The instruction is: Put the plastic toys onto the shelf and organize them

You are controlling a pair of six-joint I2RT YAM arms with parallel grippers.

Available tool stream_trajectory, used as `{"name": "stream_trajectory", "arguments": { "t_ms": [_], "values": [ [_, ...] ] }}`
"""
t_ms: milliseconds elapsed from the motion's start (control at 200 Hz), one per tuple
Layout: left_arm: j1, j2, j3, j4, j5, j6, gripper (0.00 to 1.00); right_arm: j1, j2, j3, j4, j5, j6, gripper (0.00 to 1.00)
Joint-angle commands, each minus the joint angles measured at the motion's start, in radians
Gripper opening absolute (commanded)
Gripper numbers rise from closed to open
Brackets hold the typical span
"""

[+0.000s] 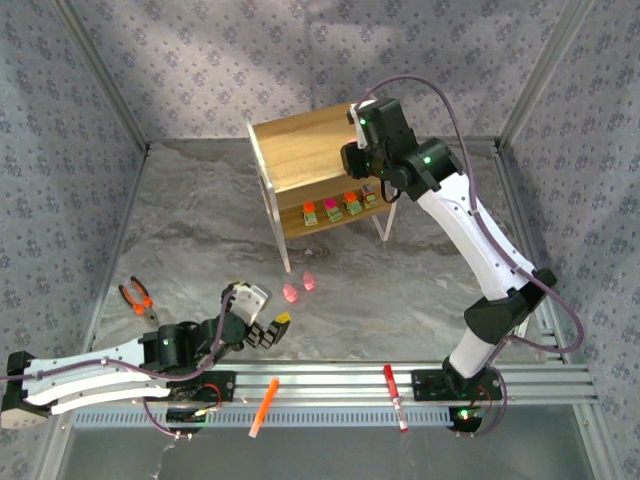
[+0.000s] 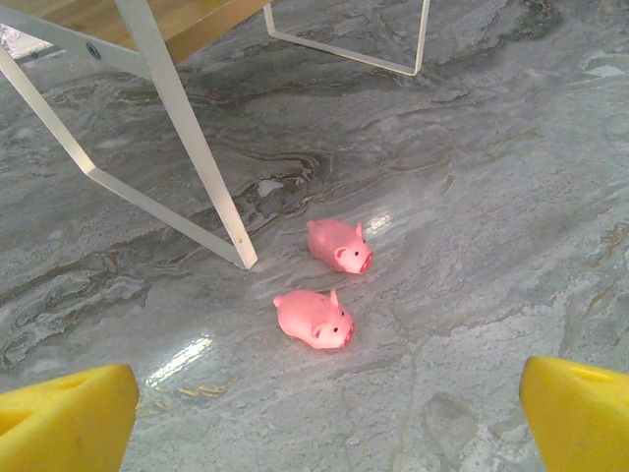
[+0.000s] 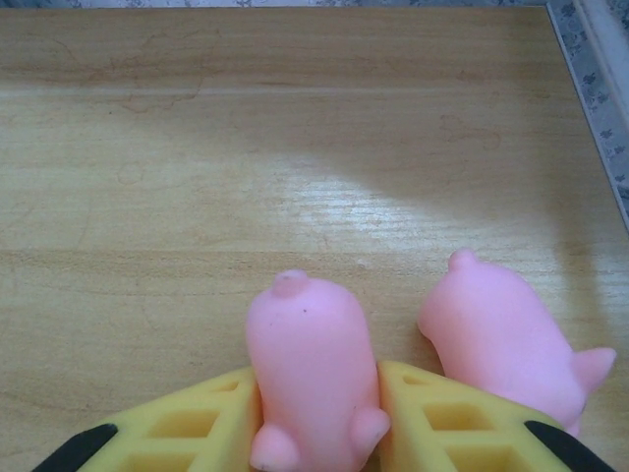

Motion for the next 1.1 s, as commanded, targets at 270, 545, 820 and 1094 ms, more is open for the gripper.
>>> {"name": "stream_trajectory", "arguments": {
  "t_ms": [270,545,820,1094],
  "values": [
    [-0.008,-0.008,-0.002,0.0,-0.02,0.006,1.0,-0.011,0.043,0.041,-0.039,-0.021,-0.021,0.41],
    [-0.009,-0.01,-0.002,-0.002,-0.021,0.006,1.0,-0.009,0.052,0.083,-0.056,-0.021,-0.025,0.44],
    [-0.008,-0.011,-0.002,-0.001,-0.02,0.008,1.0,0.003,0.03,0.096,-0.065,0.0,-0.03,0.45],
    [-0.009,-0.011,-0.002,-0.002,-0.022,0.006,1.0,0.017,0.006,0.117,-0.084,0.032,-0.039,0.48]
  ]
}}
